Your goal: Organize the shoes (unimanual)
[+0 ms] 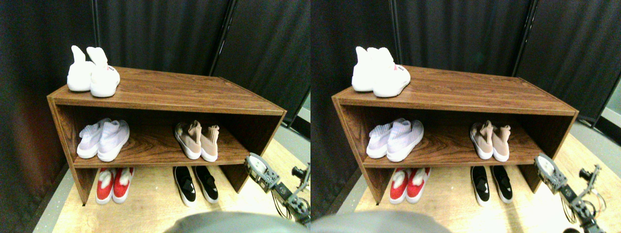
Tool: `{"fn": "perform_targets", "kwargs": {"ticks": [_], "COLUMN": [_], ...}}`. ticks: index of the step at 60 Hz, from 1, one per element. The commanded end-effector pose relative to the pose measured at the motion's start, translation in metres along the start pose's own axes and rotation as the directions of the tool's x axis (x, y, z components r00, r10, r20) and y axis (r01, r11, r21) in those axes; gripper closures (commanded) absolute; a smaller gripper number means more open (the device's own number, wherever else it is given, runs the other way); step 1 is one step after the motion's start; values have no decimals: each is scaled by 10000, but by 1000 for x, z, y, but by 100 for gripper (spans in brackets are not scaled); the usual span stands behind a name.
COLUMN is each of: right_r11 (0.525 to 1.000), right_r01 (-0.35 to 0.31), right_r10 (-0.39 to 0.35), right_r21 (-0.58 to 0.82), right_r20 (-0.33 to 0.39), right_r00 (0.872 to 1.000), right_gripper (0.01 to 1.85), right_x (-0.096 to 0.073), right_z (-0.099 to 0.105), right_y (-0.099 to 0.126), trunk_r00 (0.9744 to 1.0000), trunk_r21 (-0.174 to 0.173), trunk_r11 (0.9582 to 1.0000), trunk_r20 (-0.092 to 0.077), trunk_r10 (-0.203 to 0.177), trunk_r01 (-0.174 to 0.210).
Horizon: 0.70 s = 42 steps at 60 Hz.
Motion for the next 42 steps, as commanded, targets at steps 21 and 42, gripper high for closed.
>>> {"fn": "perform_targets", "kwargs": {"ticks": [21,42], "right_r11": [9759,9331], "right_r01": [1097,2703], "right_r10": [-1122,-3021], "right_r21": [1888,2372], "right_r20": [28,1095], "right_r00": [9937,9470], "right_gripper": [180,180], "right_x": [-20,14], "right_z": [-43,-45], "right_y": [-65,-127], "trunk_r00": [9936,9928], "trunk_r21": [-157,-91], "trunk_r11": [9998,9999], "trunk_r20": [-1119,-1188], "trunk_r10": [130,120], "trunk_r01": [-148,-132]}}
